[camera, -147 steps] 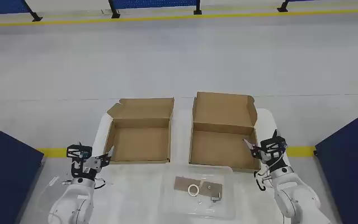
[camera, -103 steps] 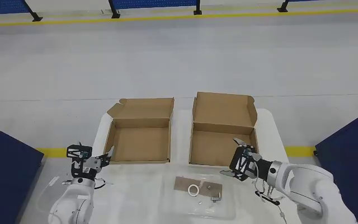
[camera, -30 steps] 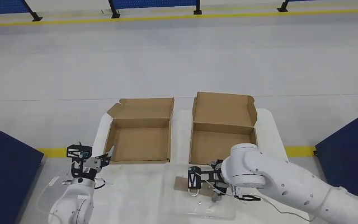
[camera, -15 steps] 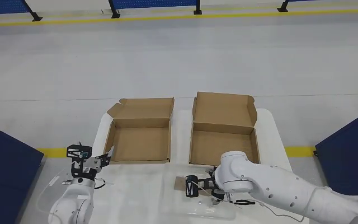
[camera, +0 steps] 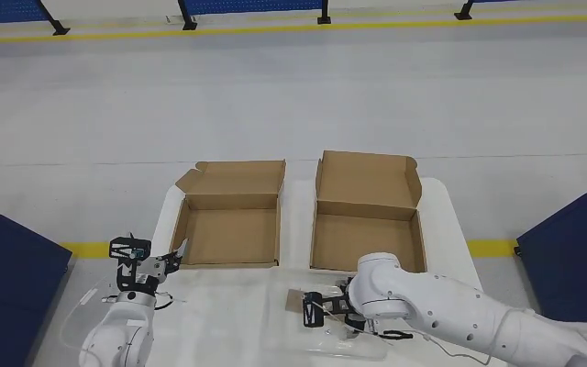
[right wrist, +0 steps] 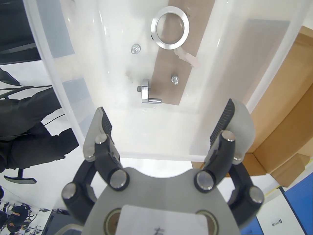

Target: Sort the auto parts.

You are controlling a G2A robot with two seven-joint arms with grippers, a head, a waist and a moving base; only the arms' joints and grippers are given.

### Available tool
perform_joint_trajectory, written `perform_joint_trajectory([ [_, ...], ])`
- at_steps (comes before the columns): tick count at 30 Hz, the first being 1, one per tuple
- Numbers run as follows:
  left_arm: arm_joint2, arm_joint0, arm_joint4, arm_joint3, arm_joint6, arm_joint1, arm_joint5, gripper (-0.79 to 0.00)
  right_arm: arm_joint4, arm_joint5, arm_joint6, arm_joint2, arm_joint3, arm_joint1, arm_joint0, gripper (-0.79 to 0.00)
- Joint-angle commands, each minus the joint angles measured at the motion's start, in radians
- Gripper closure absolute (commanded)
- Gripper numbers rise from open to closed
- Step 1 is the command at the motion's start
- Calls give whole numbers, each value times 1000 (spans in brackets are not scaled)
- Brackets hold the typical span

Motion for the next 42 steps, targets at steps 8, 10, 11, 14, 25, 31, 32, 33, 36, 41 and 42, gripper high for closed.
perform_joint_trajectory([
  [8,0,0,0,0,0,0,0,-785,-3,-20,-20,0,61,-23,-5,-388],
  [10,0,0,0,0,0,0,0,-785,-2,-26,-26,-2,73,-29,-7,-372],
  [11,0,0,0,0,0,0,0,-785,-4,-29,-26,-3,79,-32,-7,-363],
  [14,0,0,0,0,0,0,0,-785,-7,-35,-26,-10,99,-43,-8,-339],
  [25,0,0,0,0,0,0,0,-785,-22,-35,-33,-30,176,-88,-10,-262],
  [31,0,0,0,0,0,0,0,-785,-33,-27,-24,-32,206,-104,-11,-237],
  [32,0,0,0,0,0,0,0,-785,-37,-26,-24,-32,210,-107,-12,-234],
  [33,0,0,0,0,0,0,0,-785,-38,-25,-26,-32,214,-109,-13,-231],
  [36,0,0,0,0,0,0,0,-785,-41,-28,-30,-30,227,-114,-16,-219],
  [41,0,0,0,0,0,0,0,-785,-43,-35,-33,-25,244,-122,-20,-197],
  [42,0,0,0,0,0,0,0,-785,-43,-36,-35,-24,247,-123,-21,-191],
])
